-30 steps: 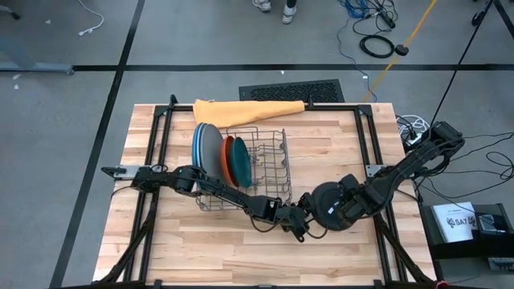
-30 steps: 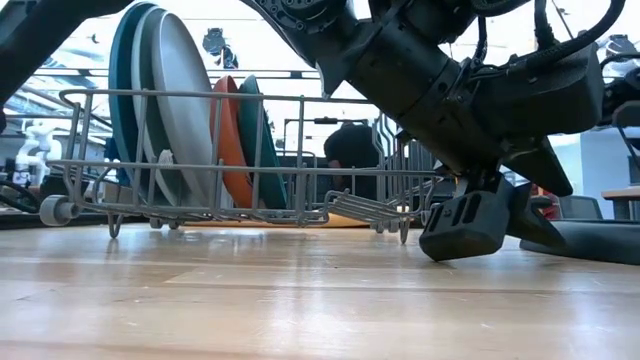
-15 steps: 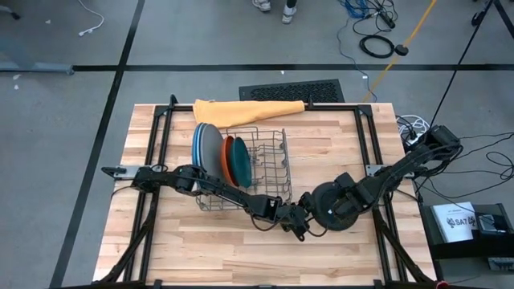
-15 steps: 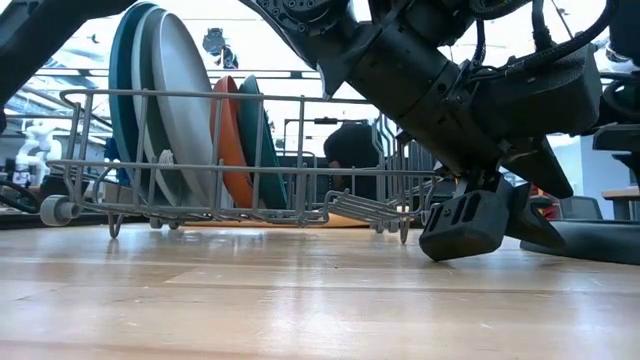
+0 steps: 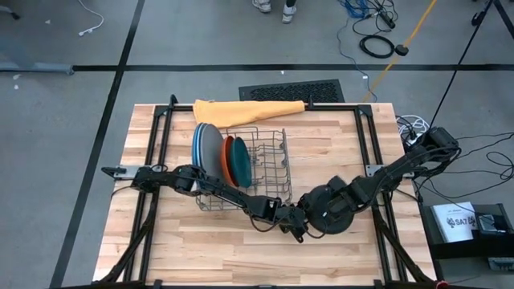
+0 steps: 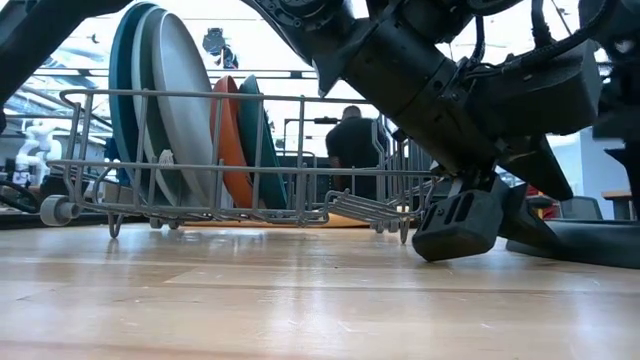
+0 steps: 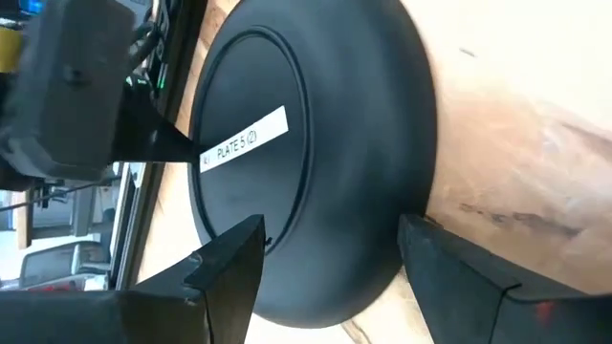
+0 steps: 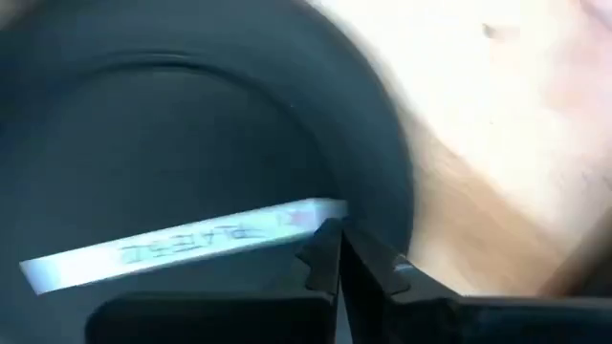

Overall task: Sort dishes
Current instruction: Put the black plate in the dish rack

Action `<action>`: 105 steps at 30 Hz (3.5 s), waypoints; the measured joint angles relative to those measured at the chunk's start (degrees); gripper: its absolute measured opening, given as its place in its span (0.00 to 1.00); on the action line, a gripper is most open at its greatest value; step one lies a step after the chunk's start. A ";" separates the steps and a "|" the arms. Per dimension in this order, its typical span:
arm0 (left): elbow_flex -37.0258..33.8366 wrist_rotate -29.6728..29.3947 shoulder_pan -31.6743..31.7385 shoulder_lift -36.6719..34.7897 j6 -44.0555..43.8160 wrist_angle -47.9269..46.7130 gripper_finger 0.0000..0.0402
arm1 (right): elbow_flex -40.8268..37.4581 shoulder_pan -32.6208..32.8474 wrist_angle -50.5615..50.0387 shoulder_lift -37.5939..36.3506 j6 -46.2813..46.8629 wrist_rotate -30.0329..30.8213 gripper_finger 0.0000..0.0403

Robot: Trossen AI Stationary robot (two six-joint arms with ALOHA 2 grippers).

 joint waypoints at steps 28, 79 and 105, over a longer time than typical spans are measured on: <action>0.04 -2.56 -0.13 0.15 -0.13 3.52 0.60 | 0.13 -0.68 -13.03 2.05 13.82 -6.53 0.00; 6.40 12.89 -6.15 -1.95 -6.00 -30.56 0.61 | 4.12 0.02 7.57 9.93 4.07 -7.34 0.00; 6.20 -2.68 -7.68 0.32 -4.73 -21.50 0.61 | 3.97 -0.46 10.41 9.91 2.52 -7.68 0.00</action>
